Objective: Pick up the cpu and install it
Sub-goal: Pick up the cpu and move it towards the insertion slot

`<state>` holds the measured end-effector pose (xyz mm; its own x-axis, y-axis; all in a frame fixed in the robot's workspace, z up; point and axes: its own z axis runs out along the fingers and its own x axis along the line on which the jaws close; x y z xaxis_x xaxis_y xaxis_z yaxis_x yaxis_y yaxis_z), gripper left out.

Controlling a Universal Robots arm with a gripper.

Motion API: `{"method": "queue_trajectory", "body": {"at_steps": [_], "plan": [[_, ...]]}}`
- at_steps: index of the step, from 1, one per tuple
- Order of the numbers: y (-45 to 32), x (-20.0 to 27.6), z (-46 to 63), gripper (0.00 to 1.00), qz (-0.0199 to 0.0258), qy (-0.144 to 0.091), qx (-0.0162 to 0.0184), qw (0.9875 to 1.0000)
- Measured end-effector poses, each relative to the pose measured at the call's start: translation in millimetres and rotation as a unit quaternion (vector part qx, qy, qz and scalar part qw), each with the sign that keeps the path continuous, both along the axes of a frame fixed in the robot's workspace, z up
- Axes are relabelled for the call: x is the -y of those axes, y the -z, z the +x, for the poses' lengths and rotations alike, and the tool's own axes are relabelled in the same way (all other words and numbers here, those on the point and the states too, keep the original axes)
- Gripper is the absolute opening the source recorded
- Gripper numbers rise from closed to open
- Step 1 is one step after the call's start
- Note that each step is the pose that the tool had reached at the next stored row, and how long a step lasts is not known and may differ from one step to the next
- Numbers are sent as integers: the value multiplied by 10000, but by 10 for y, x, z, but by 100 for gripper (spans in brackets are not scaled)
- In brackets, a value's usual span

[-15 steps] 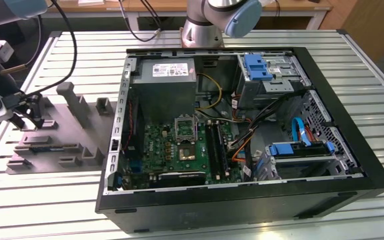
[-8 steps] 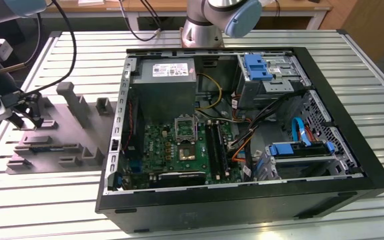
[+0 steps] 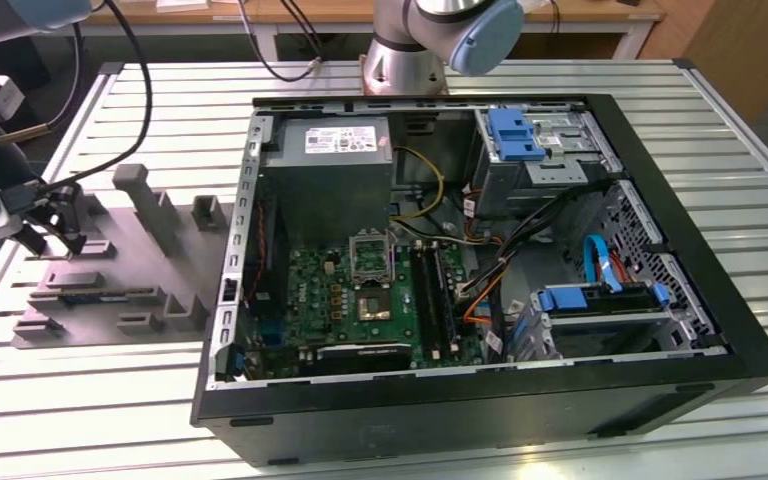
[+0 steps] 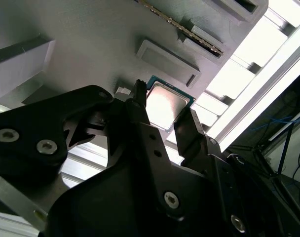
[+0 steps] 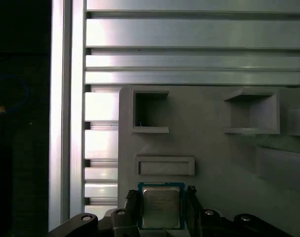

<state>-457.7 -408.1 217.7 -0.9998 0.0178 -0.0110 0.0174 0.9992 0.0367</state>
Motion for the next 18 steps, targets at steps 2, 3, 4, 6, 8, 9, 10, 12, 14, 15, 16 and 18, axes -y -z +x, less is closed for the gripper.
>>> {"method": "queue_trajectory", "body": {"at_steps": [2,3,4,6,8,9,10,12,14,15,16,18], "plan": [[-3,0,0,47,0,0,0,10000],[-5,0,0,47,0,0,0,10000],[-7,0,0,47,0,0,0,10000],[-10,0,0,47,0,0,0,10000],[-14,0,0,47,0,0,1,10000],[-15,0,0,47,0,0,1,10000],[-16,0,0,47,0,0,1,10000],[-20,0,0,47,0,0,0,10000],[-24,0,0,47,0,0,0,10000],[-25,0,0,47,0,0,1,10000],[-27,0,0,47,-1,0,0,10000],[-31,0,0,47,-1,0,0,10000]]}}
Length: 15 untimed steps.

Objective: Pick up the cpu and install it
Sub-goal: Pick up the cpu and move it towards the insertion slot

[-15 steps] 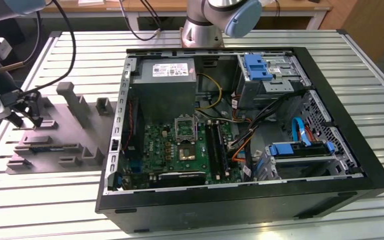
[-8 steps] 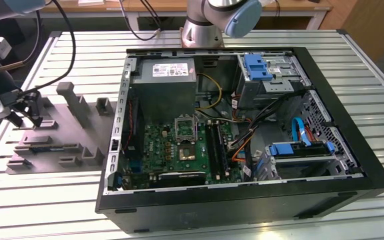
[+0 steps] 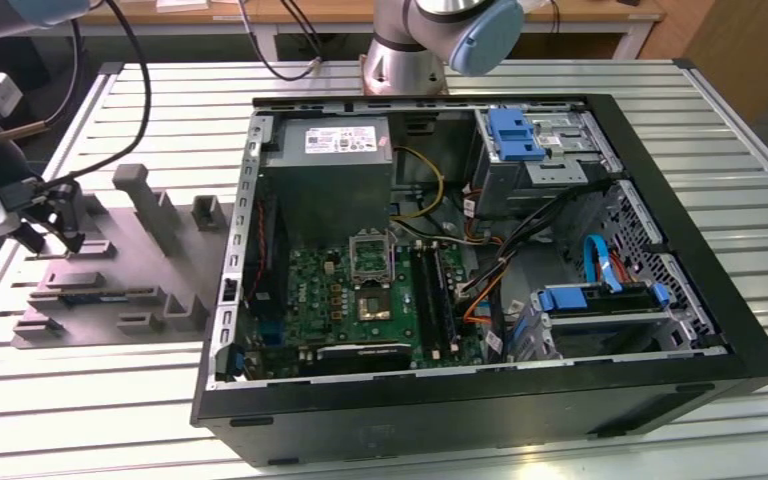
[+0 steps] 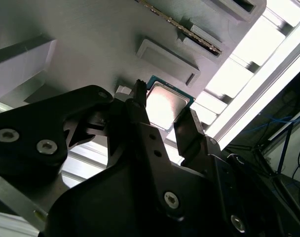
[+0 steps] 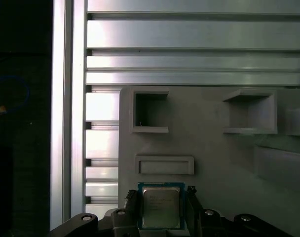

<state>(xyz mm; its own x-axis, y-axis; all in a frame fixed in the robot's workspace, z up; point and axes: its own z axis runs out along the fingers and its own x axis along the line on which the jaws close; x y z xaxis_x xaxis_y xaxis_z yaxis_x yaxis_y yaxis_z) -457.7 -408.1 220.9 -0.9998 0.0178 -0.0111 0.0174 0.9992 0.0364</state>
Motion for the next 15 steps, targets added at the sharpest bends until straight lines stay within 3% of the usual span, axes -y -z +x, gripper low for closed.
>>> {"method": "queue_trajectory", "body": {"at_steps": [15], "plan": [[-30,0,0,47,-3,0,0,10000]]}}
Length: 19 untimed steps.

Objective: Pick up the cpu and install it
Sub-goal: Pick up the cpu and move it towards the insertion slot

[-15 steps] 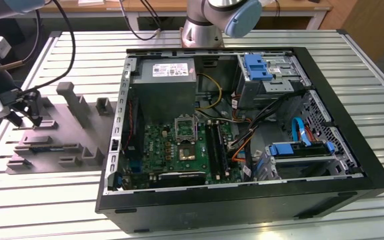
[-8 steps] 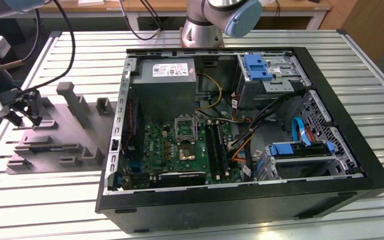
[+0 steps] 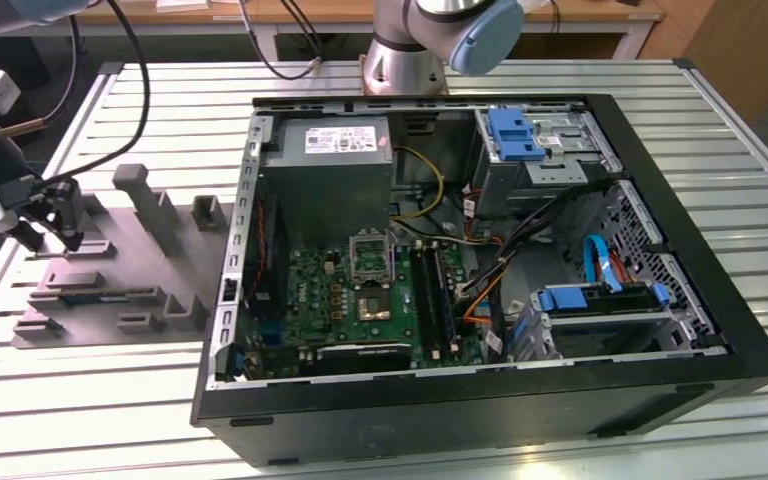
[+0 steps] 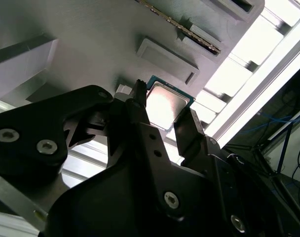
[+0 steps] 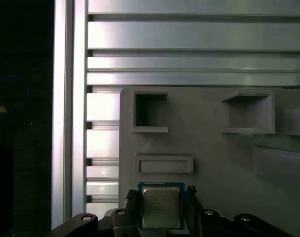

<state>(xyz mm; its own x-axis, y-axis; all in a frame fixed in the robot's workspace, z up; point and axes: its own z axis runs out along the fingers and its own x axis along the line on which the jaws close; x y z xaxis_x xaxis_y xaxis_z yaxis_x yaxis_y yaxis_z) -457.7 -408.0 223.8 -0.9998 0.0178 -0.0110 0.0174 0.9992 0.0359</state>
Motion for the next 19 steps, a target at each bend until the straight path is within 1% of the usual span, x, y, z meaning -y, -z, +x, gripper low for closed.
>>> {"method": "queue_trajectory", "body": {"at_steps": [19], "plan": [[-47,-1,0,47,-3,0,1,10000]]}}
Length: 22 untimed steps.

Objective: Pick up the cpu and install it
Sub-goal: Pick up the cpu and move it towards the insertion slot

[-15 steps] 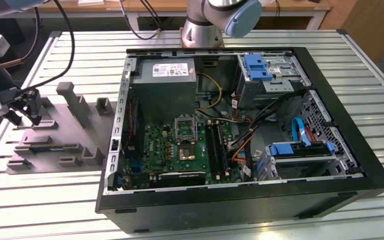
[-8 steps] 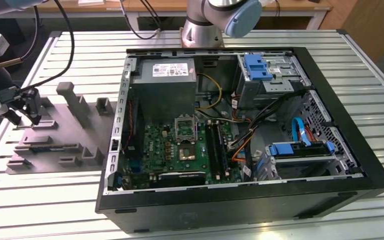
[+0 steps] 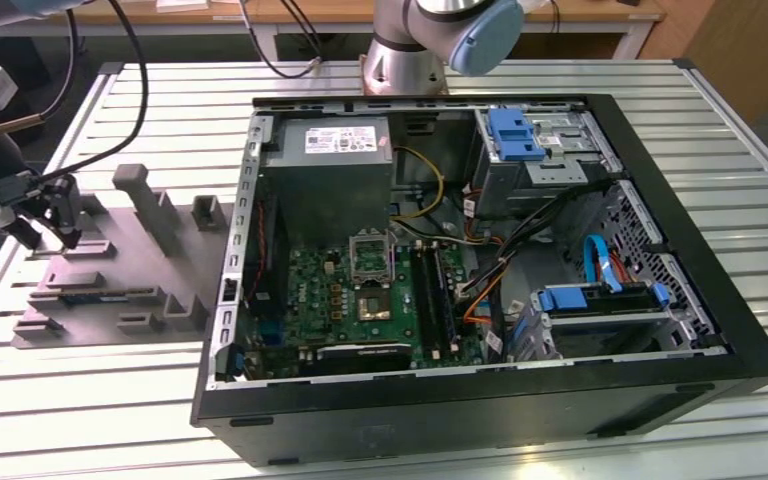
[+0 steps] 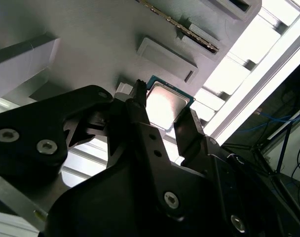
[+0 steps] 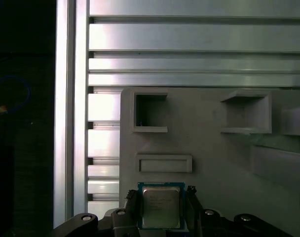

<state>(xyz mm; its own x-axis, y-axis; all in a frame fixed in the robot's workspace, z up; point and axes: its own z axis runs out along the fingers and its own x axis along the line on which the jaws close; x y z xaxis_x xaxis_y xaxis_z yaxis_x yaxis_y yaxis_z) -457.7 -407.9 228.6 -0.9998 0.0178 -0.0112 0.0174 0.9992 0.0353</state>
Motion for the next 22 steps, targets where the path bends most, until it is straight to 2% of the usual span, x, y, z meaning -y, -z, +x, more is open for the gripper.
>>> {"method": "queue_trajectory", "body": {"at_steps": [22], "plan": [[-54,-2,0,47,-3,0,0,10000]]}}
